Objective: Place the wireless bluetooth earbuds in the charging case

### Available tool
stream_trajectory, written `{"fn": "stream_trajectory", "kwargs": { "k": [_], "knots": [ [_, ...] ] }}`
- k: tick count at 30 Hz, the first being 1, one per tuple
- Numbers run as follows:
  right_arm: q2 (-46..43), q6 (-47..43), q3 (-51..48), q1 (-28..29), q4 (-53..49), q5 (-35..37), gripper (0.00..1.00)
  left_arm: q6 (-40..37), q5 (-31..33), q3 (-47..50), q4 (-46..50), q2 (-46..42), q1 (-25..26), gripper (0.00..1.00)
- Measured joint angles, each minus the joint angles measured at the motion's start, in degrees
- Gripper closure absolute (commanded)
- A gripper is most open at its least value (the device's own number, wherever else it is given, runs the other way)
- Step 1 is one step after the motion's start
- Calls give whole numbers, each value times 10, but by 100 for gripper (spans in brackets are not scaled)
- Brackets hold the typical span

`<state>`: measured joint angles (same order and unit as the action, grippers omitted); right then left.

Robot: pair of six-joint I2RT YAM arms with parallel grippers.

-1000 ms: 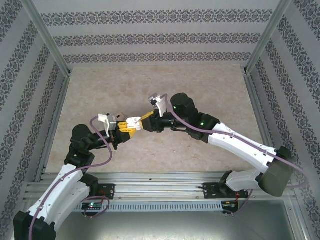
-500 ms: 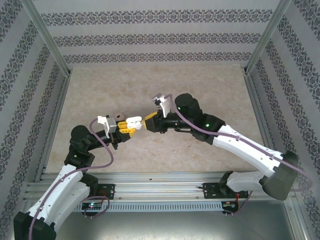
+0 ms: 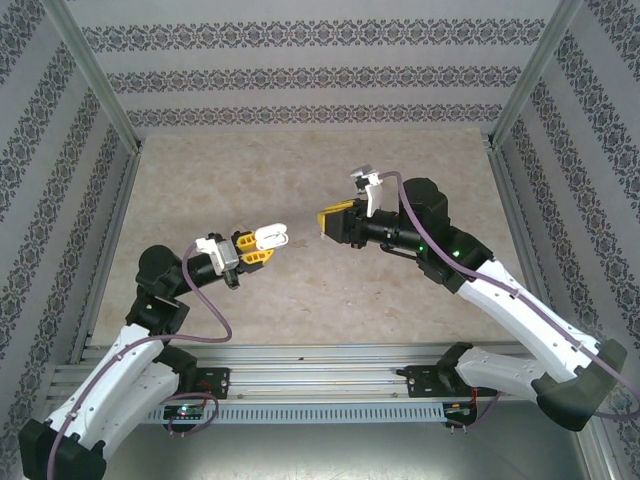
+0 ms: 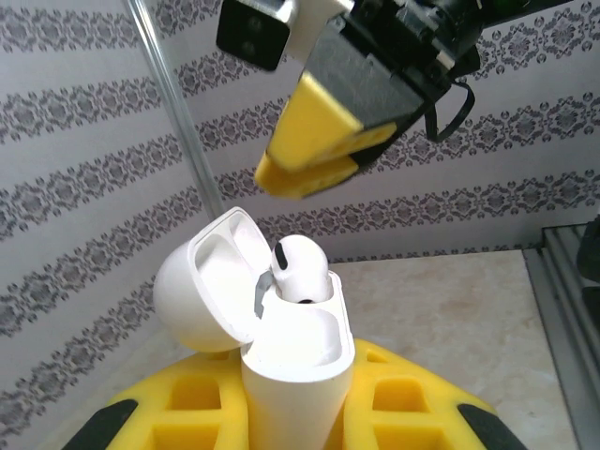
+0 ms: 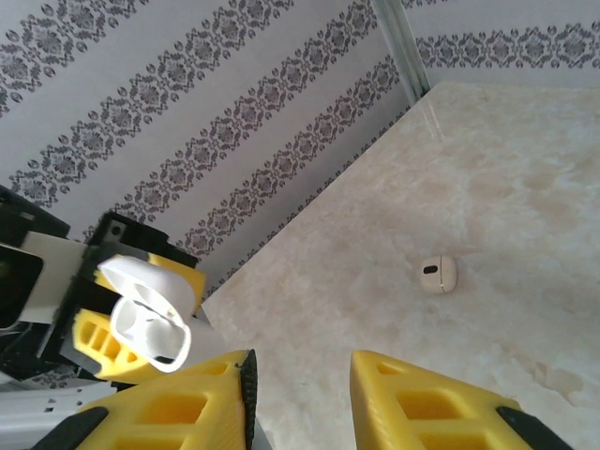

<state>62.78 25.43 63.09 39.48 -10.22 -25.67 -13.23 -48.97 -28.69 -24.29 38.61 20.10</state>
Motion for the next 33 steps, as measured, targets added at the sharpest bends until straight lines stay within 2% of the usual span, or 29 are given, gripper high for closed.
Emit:
{"fn": "stream_trajectory", "kwargs": {
  "k": [9, 15, 18, 21, 27, 33],
  "knots": [
    [50, 0, 5, 0, 1, -26, 66, -92, 48, -17, 12, 11, 35, 100],
    [56, 0, 12, -4, 6, -35, 66, -115, 72, -17, 14, 16, 35, 100],
    [59, -1, 19, -2, 5, -33, 61, -121, 89, -18, 24, 19, 35, 100],
    [59, -9, 35, 19, -11, -4, 58, -123, 101, -24, 42, 29, 35, 100],
    [91, -18, 110, 85, -72, 61, 59, -108, 110, -25, 47, 49, 35, 100],
    [133, -15, 154, 110, -121, 105, 62, -87, 123, -25, 47, 50, 35, 100]
  ]
}}
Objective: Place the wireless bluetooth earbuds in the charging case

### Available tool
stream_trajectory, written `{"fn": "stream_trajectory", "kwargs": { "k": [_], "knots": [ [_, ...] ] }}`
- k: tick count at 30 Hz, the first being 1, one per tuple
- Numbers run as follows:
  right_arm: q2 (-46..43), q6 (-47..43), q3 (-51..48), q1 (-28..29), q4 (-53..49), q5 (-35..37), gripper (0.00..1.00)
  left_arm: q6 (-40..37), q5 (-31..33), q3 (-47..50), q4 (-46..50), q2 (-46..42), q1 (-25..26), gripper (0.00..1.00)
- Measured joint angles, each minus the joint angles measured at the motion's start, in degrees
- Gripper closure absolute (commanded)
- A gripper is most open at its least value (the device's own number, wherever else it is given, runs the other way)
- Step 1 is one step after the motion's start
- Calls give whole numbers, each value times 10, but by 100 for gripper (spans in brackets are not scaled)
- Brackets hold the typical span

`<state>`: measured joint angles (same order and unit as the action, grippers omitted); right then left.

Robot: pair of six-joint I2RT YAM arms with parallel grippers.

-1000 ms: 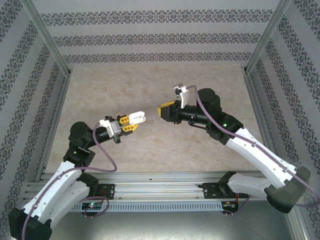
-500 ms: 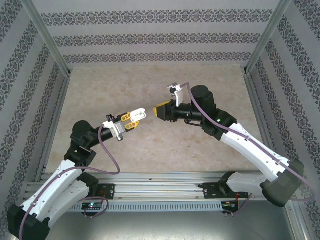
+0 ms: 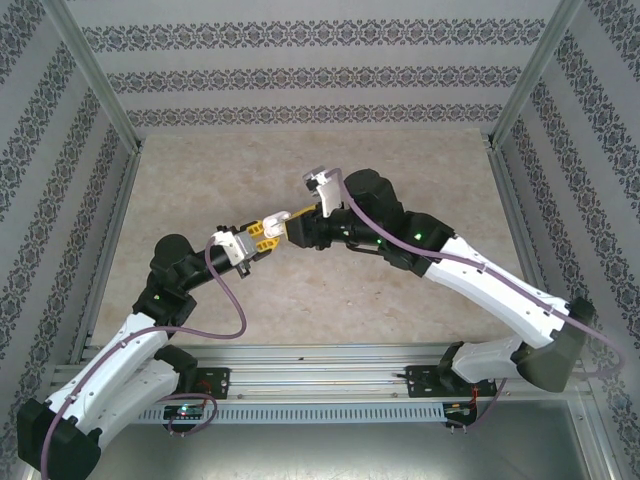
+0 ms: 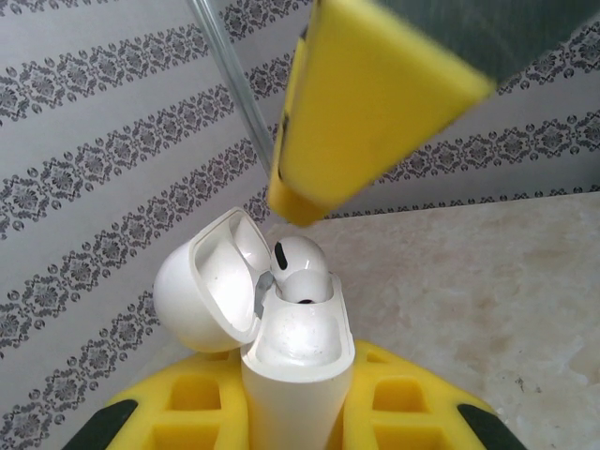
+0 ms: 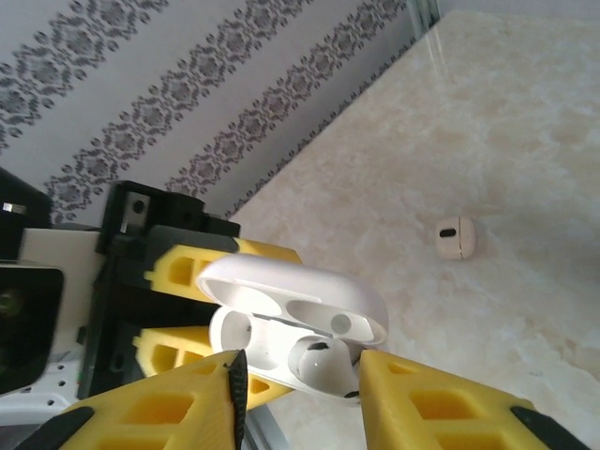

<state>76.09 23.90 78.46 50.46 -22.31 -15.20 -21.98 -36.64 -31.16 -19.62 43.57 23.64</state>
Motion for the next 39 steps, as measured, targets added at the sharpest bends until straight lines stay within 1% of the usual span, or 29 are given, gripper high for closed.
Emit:
{"fn": "stream_trajectory", "kwargs": {
  "k": [4, 14, 19, 22, 32, 39],
  "knots": [
    [26, 3, 16, 3, -27, 14, 62, 8, 9, 1, 8, 0, 0, 100],
    [69, 4, 70, 4, -87, 25, 62, 15, 23, 1, 27, 1, 0, 100],
    [96, 3, 102, 7, -125, 30, 57, 15, 29, 1, 42, 6, 0, 100],
    [112, 2, 115, 8, -145, 32, 57, 15, 31, 1, 55, 11, 0, 100],
    [143, -8, 156, 11, -193, 44, 76, 15, 35, 1, 69, 14, 0, 100],
    [143, -25, 165, 10, -217, 48, 79, 27, 18, 1, 68, 24, 0, 100]
  ]
}}
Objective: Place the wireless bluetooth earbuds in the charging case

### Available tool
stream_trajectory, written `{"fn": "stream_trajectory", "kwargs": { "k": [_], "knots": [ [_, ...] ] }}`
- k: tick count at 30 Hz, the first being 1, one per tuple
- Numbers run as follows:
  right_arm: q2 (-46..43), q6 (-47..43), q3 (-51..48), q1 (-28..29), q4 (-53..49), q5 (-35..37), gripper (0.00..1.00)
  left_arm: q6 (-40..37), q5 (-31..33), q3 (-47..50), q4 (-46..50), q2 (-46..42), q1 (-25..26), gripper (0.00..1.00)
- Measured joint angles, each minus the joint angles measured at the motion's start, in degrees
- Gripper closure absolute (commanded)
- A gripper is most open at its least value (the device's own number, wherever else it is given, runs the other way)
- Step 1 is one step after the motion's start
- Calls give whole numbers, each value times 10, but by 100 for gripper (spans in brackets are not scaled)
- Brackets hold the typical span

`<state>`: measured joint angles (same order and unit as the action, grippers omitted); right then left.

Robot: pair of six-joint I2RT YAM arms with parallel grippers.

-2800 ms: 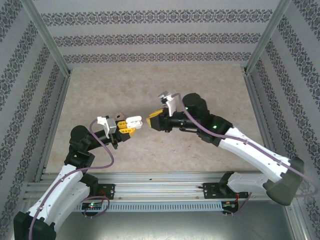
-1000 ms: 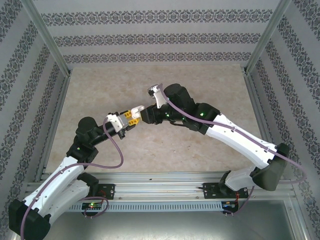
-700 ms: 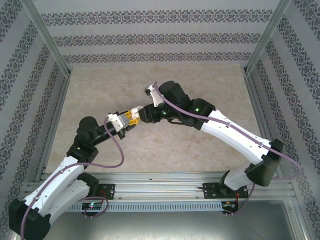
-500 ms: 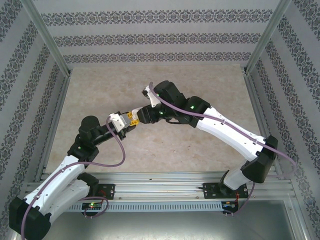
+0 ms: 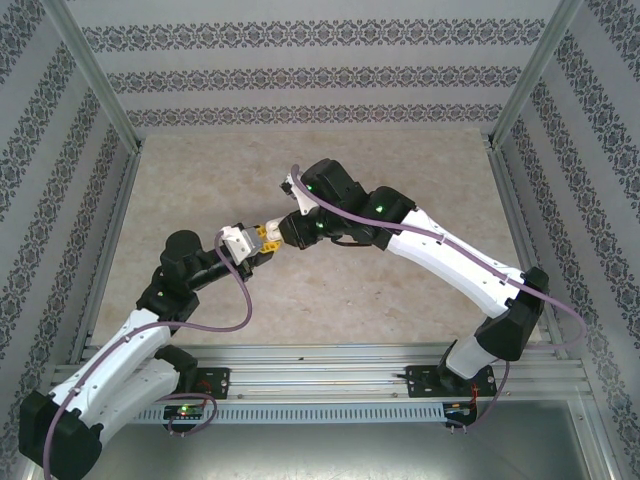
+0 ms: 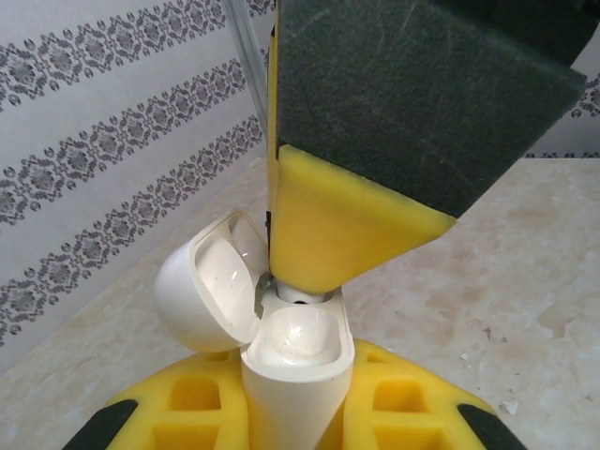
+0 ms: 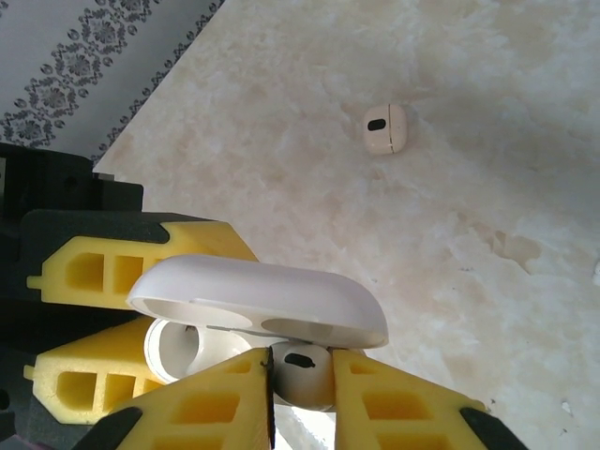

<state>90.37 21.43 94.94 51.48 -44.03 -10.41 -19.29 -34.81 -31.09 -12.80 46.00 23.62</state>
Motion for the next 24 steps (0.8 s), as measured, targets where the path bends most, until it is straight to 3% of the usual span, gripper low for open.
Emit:
{"fn": "stream_trajectory", "kwargs": {
  "k": [24],
  "knots": [
    [-32, -49, 0, -7, -28, -45, 79, 68, -85, 0, -18, 35, 0, 100]
  ]
}}
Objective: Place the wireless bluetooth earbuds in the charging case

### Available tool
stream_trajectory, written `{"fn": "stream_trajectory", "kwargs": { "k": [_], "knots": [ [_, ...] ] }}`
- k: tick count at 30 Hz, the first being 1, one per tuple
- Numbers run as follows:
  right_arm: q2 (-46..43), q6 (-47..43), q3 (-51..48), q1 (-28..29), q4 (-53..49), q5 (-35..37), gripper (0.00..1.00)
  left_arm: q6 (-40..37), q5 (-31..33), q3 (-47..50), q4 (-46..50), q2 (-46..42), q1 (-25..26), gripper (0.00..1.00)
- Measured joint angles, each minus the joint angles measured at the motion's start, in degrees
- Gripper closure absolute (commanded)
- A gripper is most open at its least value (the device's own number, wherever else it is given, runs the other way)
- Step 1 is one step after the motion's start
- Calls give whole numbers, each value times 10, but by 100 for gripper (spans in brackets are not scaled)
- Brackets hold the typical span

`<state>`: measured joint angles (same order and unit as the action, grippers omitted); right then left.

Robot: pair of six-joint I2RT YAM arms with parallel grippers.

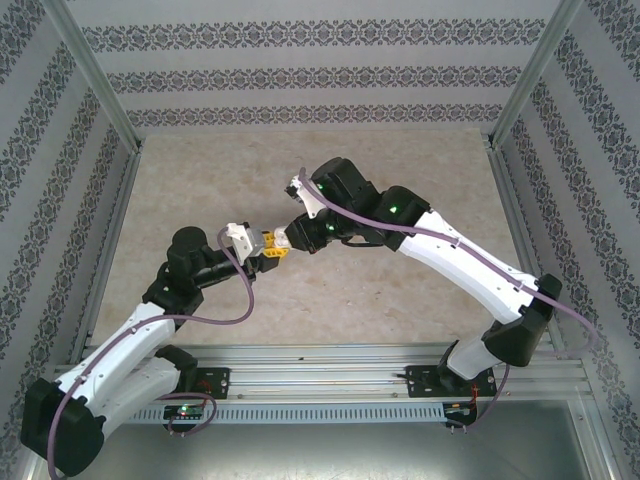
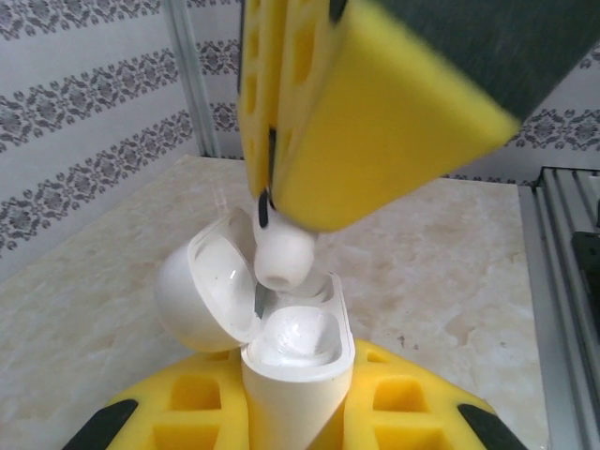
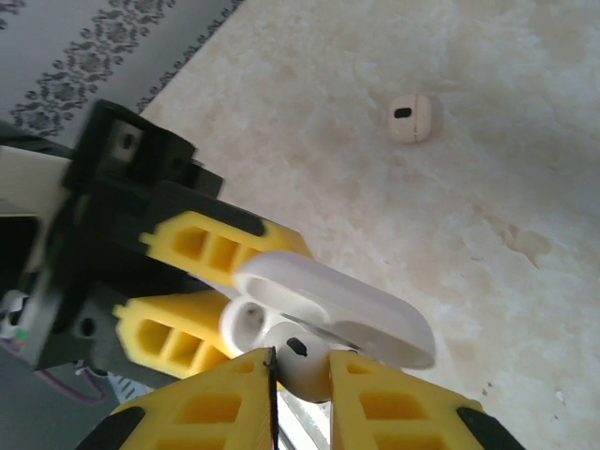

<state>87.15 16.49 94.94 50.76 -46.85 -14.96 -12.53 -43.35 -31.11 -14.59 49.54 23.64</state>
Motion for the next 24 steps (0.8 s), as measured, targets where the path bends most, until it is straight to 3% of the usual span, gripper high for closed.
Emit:
{"fn": "stream_trajectory", "kwargs": {
  "k": [24],
  "knots": [
    [-4, -35, -1, 0, 30, -107, 79, 41, -42, 0, -8, 8, 0, 100]
  ]
}}
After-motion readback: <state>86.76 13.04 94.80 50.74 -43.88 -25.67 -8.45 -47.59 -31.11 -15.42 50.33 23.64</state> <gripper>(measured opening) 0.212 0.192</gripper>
